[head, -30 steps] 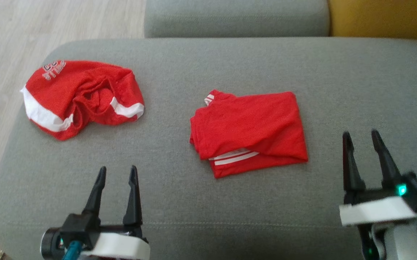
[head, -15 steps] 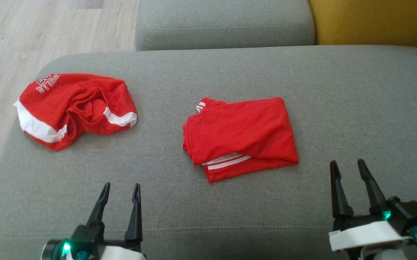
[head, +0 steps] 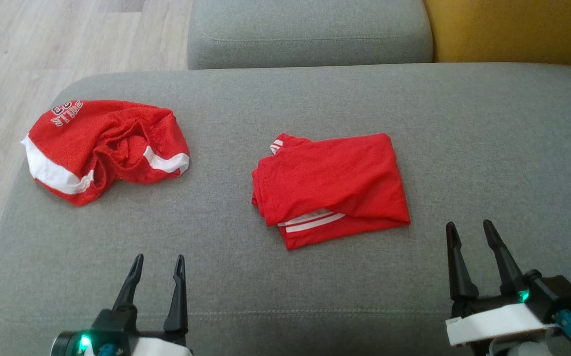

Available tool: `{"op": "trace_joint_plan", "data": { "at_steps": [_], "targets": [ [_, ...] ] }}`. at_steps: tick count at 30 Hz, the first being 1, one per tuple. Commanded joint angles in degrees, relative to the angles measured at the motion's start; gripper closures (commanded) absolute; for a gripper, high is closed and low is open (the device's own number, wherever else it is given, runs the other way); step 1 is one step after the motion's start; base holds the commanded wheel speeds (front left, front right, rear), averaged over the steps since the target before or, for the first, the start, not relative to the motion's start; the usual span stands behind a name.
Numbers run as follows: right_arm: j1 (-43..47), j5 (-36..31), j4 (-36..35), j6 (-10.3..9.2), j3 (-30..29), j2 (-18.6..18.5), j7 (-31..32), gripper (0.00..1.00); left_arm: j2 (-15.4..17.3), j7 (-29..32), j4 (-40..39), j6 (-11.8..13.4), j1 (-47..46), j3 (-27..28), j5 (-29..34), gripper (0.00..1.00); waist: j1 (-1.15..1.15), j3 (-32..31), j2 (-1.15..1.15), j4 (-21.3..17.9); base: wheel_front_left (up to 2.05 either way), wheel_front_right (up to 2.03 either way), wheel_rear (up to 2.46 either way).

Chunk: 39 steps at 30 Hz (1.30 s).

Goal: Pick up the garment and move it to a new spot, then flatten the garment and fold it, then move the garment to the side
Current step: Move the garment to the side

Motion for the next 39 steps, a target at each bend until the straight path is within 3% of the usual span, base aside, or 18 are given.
{"op": "trace_joint_plan", "data": {
  "at_steps": [1,10,17,22,28,32,33,35,37,38,39],
  "targets": [
    [-1.97,-0.13,-1.64,0.20,1.75,-0.09,-0.64,0.00,-0.39,-0.30,-1.51,0.06,-2.36,1.88,0.74,0.00,0.00,-0.01,0.00,0.07,0.00,0.00,0.00],
    [-4.31,0.78,1.71,0.20,1.41,-0.08,-0.64,0.00,-0.41,-0.30,-1.18,-0.31,-3.11,0.79,1.40,0.00,0.00,1.24,0.00,1.46,0.00,0.00,0.00],
    [-17.44,6.00,18.84,0.20,-2.69,-0.08,-0.44,0.00,-0.42,-0.30,-2.38,-0.51,-5.68,-1.37,1.84,0.00,0.00,5.72,0.00,4.16,0.00,0.00,0.00],
    [-26.14,12.19,27.08,0.20,-3.02,-0.77,3.18,0.00,-0.42,-0.30,-3.00,-0.23,-7.59,-2.99,1.53,0.00,0.00,8.64,0.00,5.44,0.00,0.00,0.00],
    [-36.50,16.30,35.83,0.20,-1.96,-5.96,9.28,0.00,-0.43,-0.30,-3.18,0.38,-10.79,-5.48,0.36,0.00,0.00,13.22,0.00,7.31,0.00,0.00,0.00],
    [-40.54,18.46,39.83,0.20,-0.18,-8.38,14.19,0.00,-0.43,-0.30,-2.60,0.73,-12.53,-6.69,-0.10,0.00,0.00,15.55,0.00,8.15,0.00,0.00,0.00],
    [-41.07,19.20,40.29,0.20,0.63,-8.60,15.39,0.07,-0.43,-0.30,-2.55,0.88,-12.93,-6.93,-0.21,0.00,0.00,15.95,0.00,8.29,0.00,0.00,0.00],
    [-41.60,21.02,40.57,0.20,2.24,-8.77,17.64,0.05,-0.43,-0.30,-2.55,1.23,-13.50,-7.27,-0.49,0.00,0.00,16.66,0.00,8.42,0.00,0.00,0.00],
    [-41.71,22.59,40.25,0.20,3.89,-9.08,19.40,0.21,-0.43,-0.30,-2.60,1.65,-13.89,-7.38,-0.72,0.00,0.00,17.18,0.00,8.23,0.00,0.00,0.00],
    [-41.68,22.93,39.99,0.20,4.96,-9.42,20.04,0.64,-0.43,-0.30,-2.62,1.83,-14.04,-7.43,-0.82,0.00,0.00,17.39,0.00,8.10,0.00,0.00,0.00],
    [-41.66,23.40,39.68,0.20,5.78,-9.71,20.40,1.00,-0.43,-0.30,-2.66,1.98,-14.19,-7.45,-0.95,0.00,0.00,17.63,0.00,7.88,0.00,0.00,0.00]
  ]
}}
